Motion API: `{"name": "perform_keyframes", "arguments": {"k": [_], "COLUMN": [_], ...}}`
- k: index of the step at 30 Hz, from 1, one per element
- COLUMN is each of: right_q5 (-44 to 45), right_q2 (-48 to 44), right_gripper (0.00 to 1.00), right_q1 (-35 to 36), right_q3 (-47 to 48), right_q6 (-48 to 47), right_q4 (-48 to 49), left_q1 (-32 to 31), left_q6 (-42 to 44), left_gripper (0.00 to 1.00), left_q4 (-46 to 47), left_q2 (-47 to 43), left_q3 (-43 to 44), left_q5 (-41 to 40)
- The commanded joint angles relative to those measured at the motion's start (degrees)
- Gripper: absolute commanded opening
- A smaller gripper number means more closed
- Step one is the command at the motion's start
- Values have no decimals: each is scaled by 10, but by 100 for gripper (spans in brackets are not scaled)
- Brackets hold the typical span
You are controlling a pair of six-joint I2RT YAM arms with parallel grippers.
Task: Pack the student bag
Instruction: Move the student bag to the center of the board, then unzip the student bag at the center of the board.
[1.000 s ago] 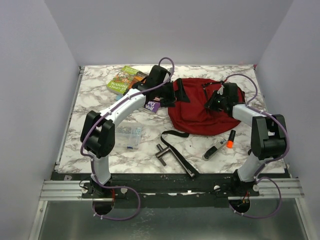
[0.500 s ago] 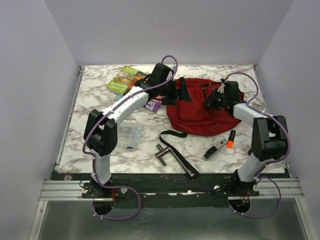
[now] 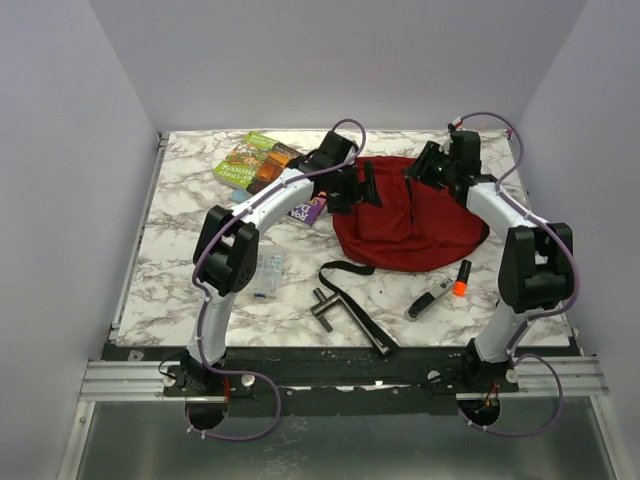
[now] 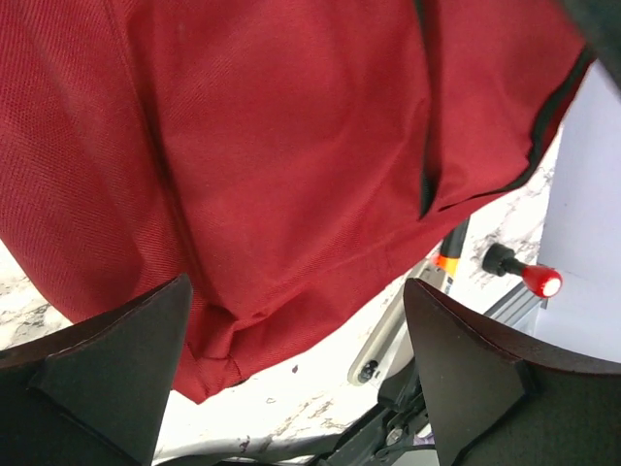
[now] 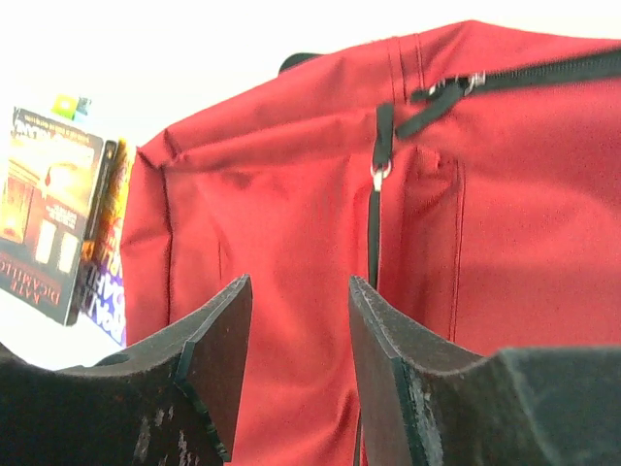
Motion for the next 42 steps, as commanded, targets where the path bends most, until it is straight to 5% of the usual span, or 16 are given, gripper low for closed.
{"name": "perform_keyframes", "arguments": {"k": [1,12,19,27,30,35,42], "right_q5": [16,26,176,164,142,128,110], "right_q2": [53,127,126,139,135,155,229], "right_gripper": [47,40,24,20,23,42,53], "right_q1": [1,11,11,10,11,11,11], "right_q3": [56,70,60,80,84,128,240], "right_q6": [-12,6,-18,-20,-17,-49,-120], "right_q4": [-29,-14,-58,-66,-38,-24,-36], "left_q1": [-3,3,9,13,13,13,18], "left_q6": [1,-31,-31,-23,-19,-11,-4], "left_gripper": [89,79,57,25,15,1,0], "left_q4": [-29,-42,-50,-53,-53,-53,-53], "left_q2": [36,90,97,104,104,100,95], "left_q3": [21,32,22,25,26,25,28], "left_q5": [-12,18,13,30,43,52,57]}}
